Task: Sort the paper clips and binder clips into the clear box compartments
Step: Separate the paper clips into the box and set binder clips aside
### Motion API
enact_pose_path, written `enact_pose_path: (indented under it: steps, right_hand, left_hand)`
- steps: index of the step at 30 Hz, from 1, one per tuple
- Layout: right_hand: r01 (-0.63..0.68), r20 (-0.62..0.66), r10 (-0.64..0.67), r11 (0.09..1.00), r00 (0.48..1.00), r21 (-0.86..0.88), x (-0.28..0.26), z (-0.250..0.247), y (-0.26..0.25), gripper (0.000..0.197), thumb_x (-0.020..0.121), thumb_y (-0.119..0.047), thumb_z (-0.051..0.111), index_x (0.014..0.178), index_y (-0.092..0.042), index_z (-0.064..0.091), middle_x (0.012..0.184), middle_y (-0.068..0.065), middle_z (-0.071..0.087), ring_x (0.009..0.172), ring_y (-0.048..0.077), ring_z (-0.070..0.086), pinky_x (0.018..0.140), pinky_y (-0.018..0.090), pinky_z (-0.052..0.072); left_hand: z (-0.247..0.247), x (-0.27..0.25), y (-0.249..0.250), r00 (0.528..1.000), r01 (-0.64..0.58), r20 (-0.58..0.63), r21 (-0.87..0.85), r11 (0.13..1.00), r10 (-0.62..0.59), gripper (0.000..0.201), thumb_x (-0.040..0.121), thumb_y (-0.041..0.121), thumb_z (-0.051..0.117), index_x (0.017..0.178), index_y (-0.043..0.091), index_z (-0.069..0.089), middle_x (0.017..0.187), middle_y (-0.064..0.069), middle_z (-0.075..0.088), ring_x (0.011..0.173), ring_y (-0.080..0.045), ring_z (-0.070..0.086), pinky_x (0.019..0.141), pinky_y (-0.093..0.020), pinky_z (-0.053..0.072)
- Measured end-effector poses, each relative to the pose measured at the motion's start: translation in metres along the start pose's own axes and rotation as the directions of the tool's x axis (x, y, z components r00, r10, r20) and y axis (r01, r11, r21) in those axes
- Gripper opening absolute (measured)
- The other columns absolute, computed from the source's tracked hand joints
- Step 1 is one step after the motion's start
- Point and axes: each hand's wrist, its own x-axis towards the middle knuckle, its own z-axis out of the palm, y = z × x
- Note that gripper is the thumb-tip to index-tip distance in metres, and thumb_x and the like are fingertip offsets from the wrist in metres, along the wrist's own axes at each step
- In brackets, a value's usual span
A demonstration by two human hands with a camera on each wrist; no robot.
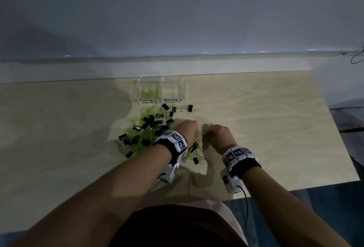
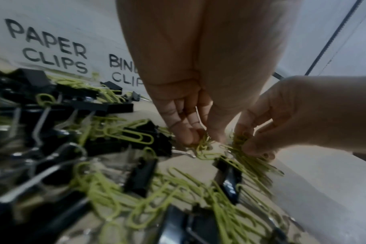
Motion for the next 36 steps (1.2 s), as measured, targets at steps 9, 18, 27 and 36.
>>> enact_pose_path:
  steps: [9,18,27,36]
  right_hand:
    - [-0.038,-0.026,0.056,0.89,0.998,0.454,0.044,-0.022,-0.067,0.023,0.072,0.005,0.069,0.062,-0.015,0.063,0.066,0.007,0.065,0.064,0.021,0.062,0.072,0.043,0.059]
    - [0.145,-0.177,-0.053,0.813,0.983,0.563,0.107,-0.032,-0.195,0.023,0.075,0.0,0.07,0.067,-0.021,0.065,0.077,0.002,0.069,0.073,0.018,0.066,0.07,0.039,0.06]
    - [0.224,-0.097,-0.208,0.951,0.973,0.213,0.08,-0.051,-0.154,0.022,0.083,0.001,0.061,0.099,-0.011,0.069,0.1,0.003,0.07,0.086,0.011,0.064,0.081,0.021,0.052]
    - [0.241,0.305,-0.181,0.955,0.935,-0.171,-0.005,-0.02,-0.049,0.022,0.079,-0.004,0.057,0.09,-0.017,0.071,0.096,0.004,0.069,0.08,0.018,0.062,0.073,0.025,0.048]
  left_hand:
    - [-0.069,-0.026,-0.068,0.943,0.003,-0.302,-0.408,0.913,-0.139,0.007,0.09,0.018,0.059,0.091,0.011,0.058,0.087,0.0,0.063,0.078,-0.014,0.059,0.072,-0.025,0.05]
    - [-0.124,-0.011,-0.119,0.74,0.063,-0.568,-0.474,0.878,-0.36,0.006,0.083,0.01,0.067,0.082,0.007,0.062,0.081,-0.004,0.064,0.071,-0.015,0.057,0.057,-0.015,0.041]
    - [-0.095,-0.036,-0.1,0.832,0.026,-0.539,-0.194,0.981,-0.129,0.02,0.086,0.008,0.061,0.105,0.013,0.062,0.106,-0.003,0.061,0.09,-0.015,0.057,0.085,-0.027,0.049]
    - [-0.001,-0.049,-0.031,0.976,-0.219,0.012,0.007,0.976,0.219,0.016,0.087,0.023,0.062,0.101,0.016,0.068,0.11,-0.003,0.062,0.101,-0.022,0.059,0.088,-0.032,0.047]
